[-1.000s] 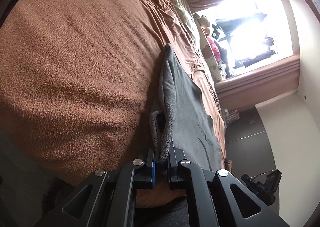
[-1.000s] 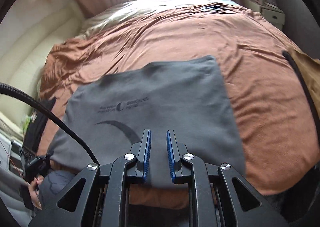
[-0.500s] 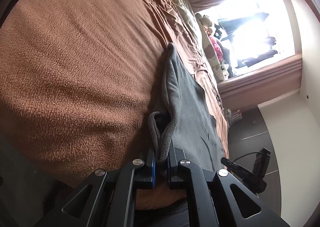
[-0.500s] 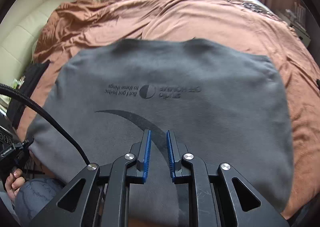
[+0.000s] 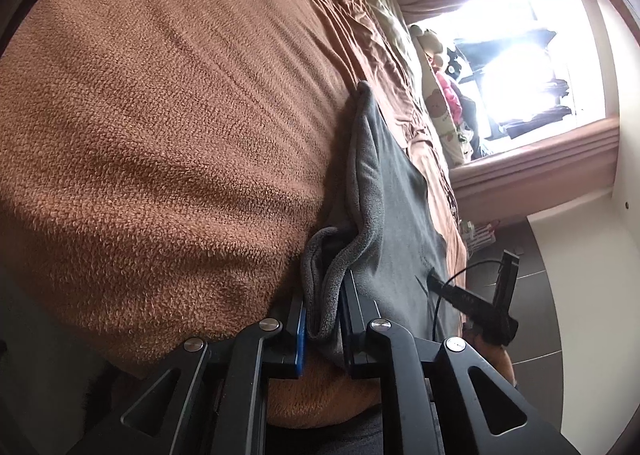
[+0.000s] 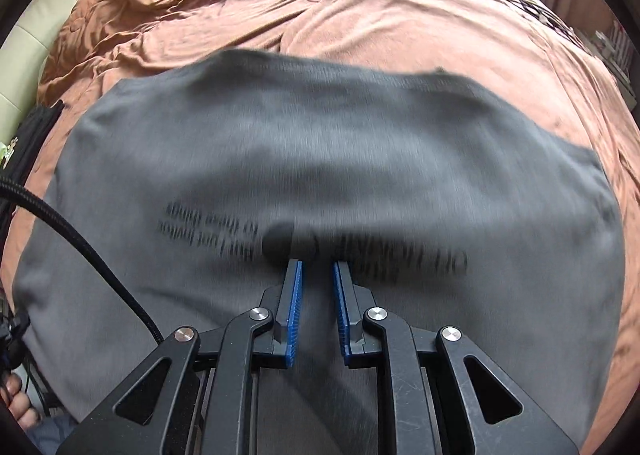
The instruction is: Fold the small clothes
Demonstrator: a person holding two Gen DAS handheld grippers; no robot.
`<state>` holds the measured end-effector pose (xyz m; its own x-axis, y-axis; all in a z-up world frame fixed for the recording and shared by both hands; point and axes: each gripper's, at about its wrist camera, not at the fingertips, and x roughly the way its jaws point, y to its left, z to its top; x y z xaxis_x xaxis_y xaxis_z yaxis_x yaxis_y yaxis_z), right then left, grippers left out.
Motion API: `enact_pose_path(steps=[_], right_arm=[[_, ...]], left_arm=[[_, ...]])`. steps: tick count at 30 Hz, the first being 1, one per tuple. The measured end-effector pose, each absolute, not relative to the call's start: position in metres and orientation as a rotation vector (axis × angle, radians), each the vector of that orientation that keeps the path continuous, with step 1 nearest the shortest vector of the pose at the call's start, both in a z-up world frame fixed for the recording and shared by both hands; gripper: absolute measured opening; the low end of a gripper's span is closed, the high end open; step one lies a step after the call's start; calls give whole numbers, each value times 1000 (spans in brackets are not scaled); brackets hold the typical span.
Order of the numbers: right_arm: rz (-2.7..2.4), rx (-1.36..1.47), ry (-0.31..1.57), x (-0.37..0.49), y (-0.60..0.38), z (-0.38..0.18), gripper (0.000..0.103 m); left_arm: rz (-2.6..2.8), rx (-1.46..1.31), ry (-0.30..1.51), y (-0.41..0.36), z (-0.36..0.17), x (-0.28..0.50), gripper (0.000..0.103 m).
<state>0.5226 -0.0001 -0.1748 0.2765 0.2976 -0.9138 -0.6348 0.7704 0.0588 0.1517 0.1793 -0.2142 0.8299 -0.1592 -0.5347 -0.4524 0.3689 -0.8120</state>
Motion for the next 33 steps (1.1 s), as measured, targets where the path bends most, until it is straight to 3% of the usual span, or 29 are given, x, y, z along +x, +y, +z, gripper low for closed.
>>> enact_pose_path(steps=[33], right_arm=[[563,-370,1153,627,80,-192,10]], left_arm=[[208,-1205,595,172,-215,150,14]])
